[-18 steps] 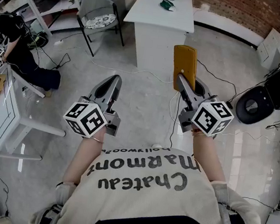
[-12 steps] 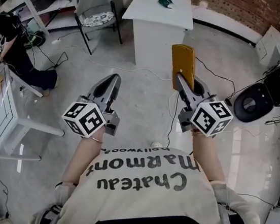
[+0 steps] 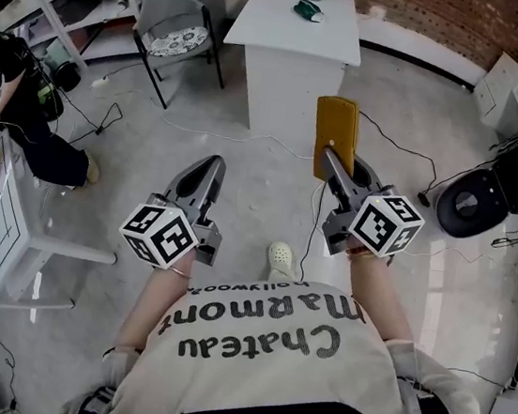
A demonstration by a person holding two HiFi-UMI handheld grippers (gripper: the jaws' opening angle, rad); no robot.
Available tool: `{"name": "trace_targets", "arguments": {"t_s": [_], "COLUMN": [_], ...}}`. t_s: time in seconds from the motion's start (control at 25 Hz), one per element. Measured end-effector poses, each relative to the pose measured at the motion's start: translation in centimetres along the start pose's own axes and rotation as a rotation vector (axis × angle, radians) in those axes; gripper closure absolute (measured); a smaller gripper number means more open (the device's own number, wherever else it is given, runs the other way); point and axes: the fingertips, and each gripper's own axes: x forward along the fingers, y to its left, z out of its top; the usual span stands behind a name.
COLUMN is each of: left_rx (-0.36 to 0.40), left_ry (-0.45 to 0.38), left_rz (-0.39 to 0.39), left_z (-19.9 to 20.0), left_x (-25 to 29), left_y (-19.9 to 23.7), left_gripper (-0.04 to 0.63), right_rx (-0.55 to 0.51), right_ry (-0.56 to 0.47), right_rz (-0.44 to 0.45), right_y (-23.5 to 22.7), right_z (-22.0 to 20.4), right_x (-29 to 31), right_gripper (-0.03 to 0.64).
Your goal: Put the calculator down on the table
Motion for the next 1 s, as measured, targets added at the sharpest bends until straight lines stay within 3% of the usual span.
{"name": "trace_targets", "arguments": {"t_s": [0.28,0.6,1.0], "left_rx": [-0.001,0.008,0.019], "left_ry": [-0.037,-0.092,-0.147], "left_rz": [0.022,0.022,0.046], "left_z": [2.7,6.5,8.7], "left_x": [6.6,15.3,24.0], "left_y": [4.4,7.9,12.4], "left_gripper": [0.594,0.594,0.594], "right_rx": [0.018,-0.020,-0.051], "right_ry": [0.021,0.021,0.021], "right_rz": [0.012,0.039,0.084], "right_y": [-4.9,-10.9,-16.7], "right_z": [1.8,6.8,9.8], "right_x": [7.1,15.2,23.1], "right_gripper": [0.529,0.529,0.529]}}
